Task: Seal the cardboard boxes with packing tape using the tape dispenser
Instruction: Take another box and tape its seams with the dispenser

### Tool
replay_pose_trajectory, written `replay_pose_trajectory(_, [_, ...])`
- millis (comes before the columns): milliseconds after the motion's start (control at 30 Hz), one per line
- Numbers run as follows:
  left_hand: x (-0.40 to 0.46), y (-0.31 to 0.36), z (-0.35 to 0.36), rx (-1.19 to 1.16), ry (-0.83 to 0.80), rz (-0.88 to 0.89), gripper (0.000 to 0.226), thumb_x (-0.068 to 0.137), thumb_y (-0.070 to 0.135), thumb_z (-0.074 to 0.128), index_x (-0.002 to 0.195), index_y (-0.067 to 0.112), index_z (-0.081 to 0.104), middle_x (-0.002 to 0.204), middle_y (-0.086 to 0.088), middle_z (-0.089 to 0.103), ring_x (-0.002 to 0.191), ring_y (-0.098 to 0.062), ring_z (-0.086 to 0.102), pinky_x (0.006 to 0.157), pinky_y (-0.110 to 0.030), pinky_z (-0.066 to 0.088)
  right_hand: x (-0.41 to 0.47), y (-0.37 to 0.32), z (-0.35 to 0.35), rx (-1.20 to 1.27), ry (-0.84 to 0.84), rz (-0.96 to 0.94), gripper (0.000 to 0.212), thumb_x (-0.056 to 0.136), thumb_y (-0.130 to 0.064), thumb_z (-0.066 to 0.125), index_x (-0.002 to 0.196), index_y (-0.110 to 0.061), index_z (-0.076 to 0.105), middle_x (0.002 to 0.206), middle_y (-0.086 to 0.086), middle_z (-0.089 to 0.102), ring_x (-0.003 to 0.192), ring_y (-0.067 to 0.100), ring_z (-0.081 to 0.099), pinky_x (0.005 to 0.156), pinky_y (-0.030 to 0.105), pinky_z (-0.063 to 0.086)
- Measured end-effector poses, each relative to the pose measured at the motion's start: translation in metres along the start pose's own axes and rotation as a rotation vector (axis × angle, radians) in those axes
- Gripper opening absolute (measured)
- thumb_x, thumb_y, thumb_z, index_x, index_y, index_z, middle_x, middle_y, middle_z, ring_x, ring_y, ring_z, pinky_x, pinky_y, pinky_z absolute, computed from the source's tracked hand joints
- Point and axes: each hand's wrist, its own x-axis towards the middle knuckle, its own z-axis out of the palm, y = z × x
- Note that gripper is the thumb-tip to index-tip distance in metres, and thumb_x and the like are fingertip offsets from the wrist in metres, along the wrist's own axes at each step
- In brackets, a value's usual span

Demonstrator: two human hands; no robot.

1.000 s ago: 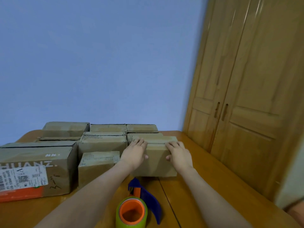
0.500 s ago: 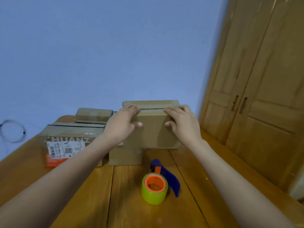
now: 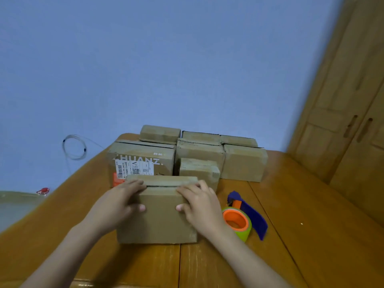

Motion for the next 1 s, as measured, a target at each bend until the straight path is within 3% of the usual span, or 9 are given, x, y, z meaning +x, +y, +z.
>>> replay_pose_trajectory(100, [0.002,-0.009,0.001,0.024,-0.078,0.028,0.064,0.084,0.049,0.065,0.141,0.025,0.046,0.149,0.010,0.040,0.136,-0.010,0.037,0.108,-0.030,0.033,-0.017,0.002,0.004,0.053,-0.070,-0.012,0.044,0.086,-0.048,0.046,0.117,-0.023,0.064,0.115,-0.010,0.063,0.104,0.012,0.047,0.081,0.035,0.050])
replay_pose_trajectory(233, [0.018,-0.005,-0.008,0.079,-0.025,0.094,0.105,0.057,0.099,0.016,0.122,0.028,0.060,0.123,0.009,0.061,0.111,-0.011,0.052,0.090,-0.030,0.045,-0.018,0.024,-0.018,0.291,-0.040,0.133,0.048,0.094,-0.050,0.035,0.126,-0.024,0.060,0.121,-0.013,0.059,0.113,-0.001,0.043,0.095,0.028,0.039])
replay_pose_trajectory(367, [0.033,0.004,0.001,0.124,-0.079,0.167,0.107,0.057,0.098,0.011,0.145,0.040,0.032,0.152,0.014,0.033,0.141,-0.012,0.028,0.116,-0.042,0.020,-0.021,0.068,-0.030,0.198,0.034,0.393,0.038,0.096,-0.017,0.049,0.133,-0.021,0.053,0.129,-0.008,0.054,0.123,0.008,0.041,0.100,0.028,0.037])
replay_pose_trajectory(467, [0.039,0.005,0.016,0.218,-0.183,0.196,0.110,0.051,0.100,-0.003,0.147,0.049,0.014,0.157,0.020,0.015,0.147,-0.009,0.010,0.118,-0.048,-0.002,-0.026,0.105,-0.034,0.062,-0.154,0.639,0.059,0.091,-0.016,0.053,0.146,-0.014,0.034,0.146,0.004,0.041,0.136,0.021,0.030,0.107,0.036,0.031])
replay_pose_trajectory(600, [0.039,0.004,0.027,0.265,-0.103,0.216,0.111,0.053,0.099,-0.007,0.148,0.047,0.019,0.156,0.018,0.021,0.147,-0.013,0.017,0.116,-0.048,0.005,-0.034,0.133,-0.022,-0.030,-0.578,0.844,0.089,0.087,-0.030,0.063,0.153,-0.014,0.007,0.152,0.012,0.029,0.140,0.028,0.026,0.108,0.039,0.034])
replay_pose_trajectory(667, [0.038,0.004,0.029,0.298,-0.093,0.215,0.111,0.052,0.098,-0.011,0.148,0.048,0.016,0.156,0.020,0.018,0.147,-0.011,0.015,0.116,-0.045,0.008,-0.038,0.140,-0.012,-0.063,-0.685,0.896,0.089,0.084,-0.032,0.068,0.151,-0.011,0.013,0.142,0.012,0.043,0.126,0.027,0.046,0.095,0.036,0.046])
replay_pose_trajectory(733, [0.038,0.004,0.031,0.304,-0.088,0.212,0.111,0.052,0.098,-0.012,0.148,0.049,0.015,0.156,0.020,0.017,0.147,-0.010,0.015,0.115,-0.044,0.011,-0.041,0.143,-0.005,-0.118,-0.660,0.910,0.064,0.083,-0.031,0.069,0.137,-0.014,0.037,0.123,0.007,0.058,0.105,0.024,0.059,0.078,0.032,0.051])
replay_pose_trajectory(833, [0.039,0.006,0.031,0.263,-0.075,0.200,0.110,0.054,0.098,-0.007,0.147,0.047,0.021,0.156,0.018,0.022,0.146,-0.012,0.019,0.115,-0.046,0.012,-0.041,0.144,0.003,-0.176,-0.576,0.879,0.036,0.085,-0.020,0.064,0.118,-0.016,0.051,0.111,0.007,0.063,0.097,0.025,0.062,0.074,0.035,0.053])
replay_pose_trajectory(1000, [0.040,0.017,0.036,0.261,-0.080,0.189,0.117,0.049,0.098,-0.012,0.148,0.046,0.019,0.157,0.016,0.020,0.147,-0.012,0.016,0.116,-0.046,0.009,-0.044,0.147,0.003,0.008,-0.385,0.894,0.061,0.082,-0.016,0.070,0.138,-0.017,0.046,0.125,0.007,0.061,0.111,0.026,0.058,0.079,0.032,0.049])
